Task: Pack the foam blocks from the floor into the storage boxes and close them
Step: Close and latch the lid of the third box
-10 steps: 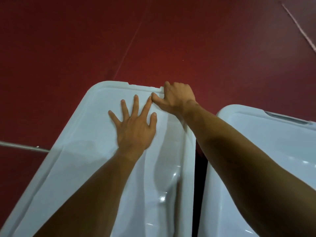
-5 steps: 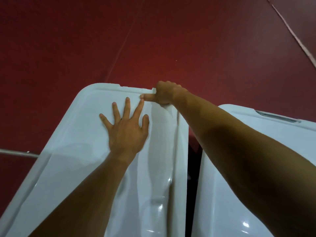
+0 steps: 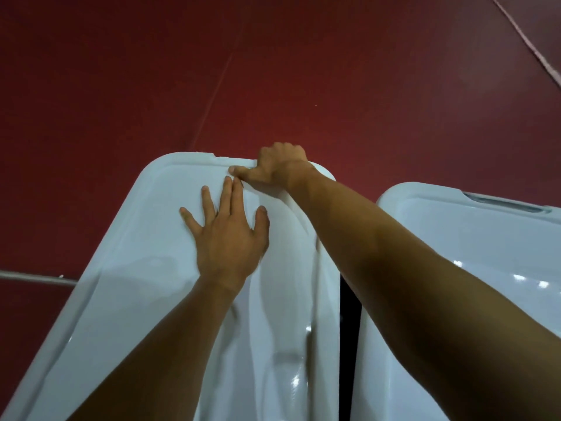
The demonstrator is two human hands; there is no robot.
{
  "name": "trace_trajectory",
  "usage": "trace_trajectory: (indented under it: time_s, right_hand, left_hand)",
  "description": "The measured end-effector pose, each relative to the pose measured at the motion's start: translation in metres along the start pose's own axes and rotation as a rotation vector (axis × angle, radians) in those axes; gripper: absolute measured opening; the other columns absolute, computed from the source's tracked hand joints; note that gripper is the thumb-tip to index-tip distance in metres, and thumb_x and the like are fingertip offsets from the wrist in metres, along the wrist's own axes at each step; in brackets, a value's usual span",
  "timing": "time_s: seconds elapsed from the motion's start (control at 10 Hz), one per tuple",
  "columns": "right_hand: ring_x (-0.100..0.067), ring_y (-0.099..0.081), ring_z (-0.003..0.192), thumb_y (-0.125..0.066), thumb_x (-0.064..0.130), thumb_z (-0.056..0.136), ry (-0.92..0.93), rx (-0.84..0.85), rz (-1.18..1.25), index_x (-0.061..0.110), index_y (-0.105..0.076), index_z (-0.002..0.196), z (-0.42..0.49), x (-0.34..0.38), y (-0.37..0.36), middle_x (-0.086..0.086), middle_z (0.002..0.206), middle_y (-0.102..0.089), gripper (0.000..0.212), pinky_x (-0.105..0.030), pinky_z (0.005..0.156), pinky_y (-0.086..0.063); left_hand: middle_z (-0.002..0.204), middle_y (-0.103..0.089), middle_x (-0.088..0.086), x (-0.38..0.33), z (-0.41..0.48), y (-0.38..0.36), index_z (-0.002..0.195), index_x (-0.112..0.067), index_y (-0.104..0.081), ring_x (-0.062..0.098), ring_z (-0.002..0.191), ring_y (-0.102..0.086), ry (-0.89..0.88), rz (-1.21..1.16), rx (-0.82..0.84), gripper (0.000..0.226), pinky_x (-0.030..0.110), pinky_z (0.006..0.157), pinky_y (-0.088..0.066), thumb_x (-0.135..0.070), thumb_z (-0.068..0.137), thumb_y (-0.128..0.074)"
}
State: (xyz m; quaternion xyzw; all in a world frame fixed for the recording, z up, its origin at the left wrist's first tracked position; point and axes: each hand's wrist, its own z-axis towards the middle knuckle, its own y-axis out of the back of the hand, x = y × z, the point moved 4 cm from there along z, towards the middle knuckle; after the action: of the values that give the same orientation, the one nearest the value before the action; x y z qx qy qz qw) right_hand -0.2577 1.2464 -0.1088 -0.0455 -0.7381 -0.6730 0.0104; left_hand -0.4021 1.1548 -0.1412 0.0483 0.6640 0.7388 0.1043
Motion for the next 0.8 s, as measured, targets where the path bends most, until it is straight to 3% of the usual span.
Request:
trace_trajectory:
  time_s: [0.2,0.3,0.4,0.5,0.7,0.8]
  right_hand:
    - [-0.024,-0.064,0.082,-0.027,0.094,0.077,-0.014,0.155,0.103,0.014,-0.066,0.091,0.01,-0.003,-0.002,0.0,0.081,-0.066,0.09,-0.038,0.083,-0.048]
    - [-0.026,-0.067,0.097,-0.035,0.092,0.077,-0.034,0.093,0.166,0.016,-0.064,0.097,0.008,-0.005,-0.002,0.001,0.09,-0.066,0.083,-0.04,0.089,-0.049]
    - [-0.02,-0.065,0.09,-0.047,0.086,0.079,-0.013,-0.15,0.225,0.02,-0.046,0.122,0.0,-0.003,-0.004,0.002,0.105,-0.063,0.079,-0.035,0.079,-0.05]
    - [-0.014,-0.061,0.072,-0.047,0.077,0.087,0.074,-0.338,0.194,0.022,-0.041,0.116,-0.008,0.004,-0.006,0.005,0.093,-0.064,0.063,-0.037,0.075,-0.056]
    - [-0.015,-0.058,0.071,-0.04,0.065,0.097,0.152,-0.38,0.115,0.021,-0.046,0.125,-0.005,0.007,-0.011,0.004,0.096,-0.068,0.052,-0.03,0.069,-0.046]
    - [-0.013,-0.054,0.072,-0.038,0.065,0.098,0.153,-0.364,0.113,0.024,-0.058,0.115,-0.004,0.007,-0.01,0.007,0.091,-0.064,0.048,-0.028,0.068,-0.041]
  left_hand:
    - [0.167,-0.014,-0.002,0.001,0.004,-0.001,0.161,-0.027,-0.006,0.032,0.154,-0.005,0.003,0.011,0.011,0.082,0.07,0.116,-0.007,-0.073,0.093,-0.005]
    - [0.168,-0.012,-0.002,0.002,0.004,-0.003,0.161,-0.027,-0.006,0.032,0.155,-0.004,-0.002,0.02,0.01,0.082,0.07,0.116,-0.006,-0.073,0.094,-0.006]
    - [0.168,-0.012,-0.002,0.004,0.004,-0.003,0.161,-0.027,-0.006,0.032,0.155,-0.004,0.0,0.013,0.007,0.083,0.07,0.116,-0.007,-0.073,0.093,-0.006]
    - [0.168,-0.01,-0.002,0.005,0.004,-0.003,0.161,-0.027,-0.005,0.032,0.155,-0.003,0.001,0.034,0.014,0.083,0.069,0.116,-0.007,-0.073,0.091,-0.006]
    - [0.168,-0.011,-0.002,0.003,0.005,-0.001,0.161,-0.028,-0.006,0.032,0.154,-0.004,0.003,0.037,0.018,0.084,0.069,0.116,-0.009,-0.073,0.091,-0.007]
    - [0.168,-0.01,-0.002,0.003,0.006,-0.002,0.161,-0.028,-0.006,0.031,0.155,-0.004,0.001,0.05,0.023,0.084,0.069,0.117,-0.008,-0.073,0.091,-0.007]
